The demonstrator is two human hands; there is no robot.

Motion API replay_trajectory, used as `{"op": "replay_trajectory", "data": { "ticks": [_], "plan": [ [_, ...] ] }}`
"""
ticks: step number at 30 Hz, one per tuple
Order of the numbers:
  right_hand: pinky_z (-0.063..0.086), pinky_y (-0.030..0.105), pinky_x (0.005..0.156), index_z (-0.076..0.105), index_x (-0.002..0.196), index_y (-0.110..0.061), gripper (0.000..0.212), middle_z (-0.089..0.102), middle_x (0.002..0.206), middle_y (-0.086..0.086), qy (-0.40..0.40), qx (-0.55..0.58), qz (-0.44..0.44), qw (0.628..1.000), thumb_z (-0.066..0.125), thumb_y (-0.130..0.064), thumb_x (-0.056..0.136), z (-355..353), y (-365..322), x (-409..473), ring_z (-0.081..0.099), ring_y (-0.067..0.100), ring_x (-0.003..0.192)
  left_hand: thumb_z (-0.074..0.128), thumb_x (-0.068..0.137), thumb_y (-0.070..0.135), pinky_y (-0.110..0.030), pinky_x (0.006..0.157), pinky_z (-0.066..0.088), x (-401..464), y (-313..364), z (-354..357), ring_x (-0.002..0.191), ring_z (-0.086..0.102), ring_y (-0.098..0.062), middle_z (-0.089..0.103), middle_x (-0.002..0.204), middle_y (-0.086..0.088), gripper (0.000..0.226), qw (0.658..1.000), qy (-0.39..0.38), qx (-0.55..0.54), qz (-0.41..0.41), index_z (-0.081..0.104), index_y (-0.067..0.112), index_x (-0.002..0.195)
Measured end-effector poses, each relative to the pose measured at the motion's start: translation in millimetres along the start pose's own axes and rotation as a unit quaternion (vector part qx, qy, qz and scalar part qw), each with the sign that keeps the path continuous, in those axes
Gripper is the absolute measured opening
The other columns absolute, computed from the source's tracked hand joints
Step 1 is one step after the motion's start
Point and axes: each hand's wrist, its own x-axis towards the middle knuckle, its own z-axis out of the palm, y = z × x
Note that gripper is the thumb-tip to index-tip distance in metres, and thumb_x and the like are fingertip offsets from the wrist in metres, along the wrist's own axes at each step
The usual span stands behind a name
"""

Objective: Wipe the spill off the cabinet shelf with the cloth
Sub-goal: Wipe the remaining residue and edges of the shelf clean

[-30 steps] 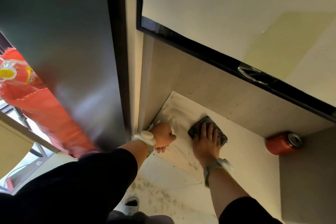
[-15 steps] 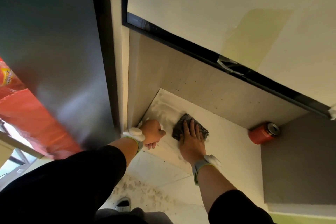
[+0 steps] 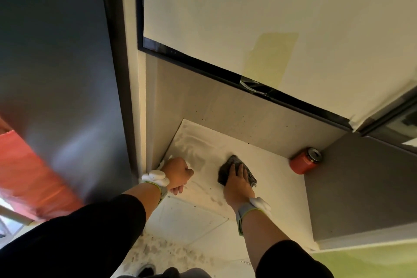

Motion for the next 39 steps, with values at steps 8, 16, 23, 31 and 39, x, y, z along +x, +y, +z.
{"op": "replay_trajectory", "data": {
  "ticks": [8, 16, 23, 31, 39],
  "plan": [
    [0.043, 0.049, 0.112, 0.026, 0.158, -0.006, 0.064, 0.027, 0.162, 0.018, 0.012, 0.011, 0.106, 0.994, 0.05, -0.012, 0.099, -6, 46, -17, 0.03, 0.036, 0.149, 0.046, 0.094, 0.025, -0.021, 0.038, 0.04, 5, -5, 4, 0.034, 0.054, -0.026, 0.068, 0.055, -0.02, 0.039, 1.0, 0.013, 0.014, 0.017, 0.059, 0.0, 0.068],
    [0.038, 0.047, 0.115, 0.03, 0.156, -0.009, 0.062, 0.034, 0.158, 0.014, 0.026, 0.005, 0.113, 0.993, 0.049, -0.021, 0.098, -10, 44, -19, 0.031, 0.034, 0.148, 0.045, 0.096, 0.024, -0.024, 0.043, 0.045, 2, -1, 6, 0.034, 0.055, -0.027, 0.068, 0.057, -0.021, 0.038, 0.999, 0.034, 0.04, 0.014, 0.054, 0.002, 0.067],
    [0.008, 0.051, 0.126, 0.006, 0.164, -0.027, 0.07, -0.01, 0.171, 0.003, -0.056, 0.047, -0.072, 0.995, 0.037, -0.01, 0.103, -9, 37, 7, -0.009, 0.027, 0.158, 0.046, 0.096, 0.023, -0.023, 0.038, 0.045, -1, -2, 8, 0.034, 0.055, -0.027, 0.068, 0.056, -0.021, 0.037, 0.998, 0.054, 0.031, 0.021, 0.057, 0.0, 0.069],
    [-0.004, 0.039, 0.125, 0.015, 0.163, -0.032, 0.058, -0.006, 0.171, -0.002, 0.009, 0.071, -0.207, 0.976, 0.035, -0.023, 0.11, 24, 77, -7, -0.008, 0.026, 0.158, 0.047, 0.094, 0.025, -0.023, 0.038, 0.046, -14, -10, 22, 0.038, 0.062, -0.024, 0.066, 0.051, -0.011, 0.035, 0.985, 0.148, 0.08, 0.045, 0.054, 0.006, 0.067],
    [0.003, 0.044, 0.128, 0.014, 0.163, -0.033, 0.057, -0.005, 0.171, -0.003, 0.026, 0.034, -0.299, 0.953, 0.032, -0.027, 0.11, 44, 79, -49, -0.006, 0.025, 0.158, 0.044, 0.099, 0.035, -0.034, 0.054, 0.045, -54, -19, 64, 0.058, 0.053, -0.024, 0.054, 0.061, -0.001, 0.033, 0.951, 0.216, 0.203, 0.093, 0.045, 0.02, 0.07]
  ]
}}
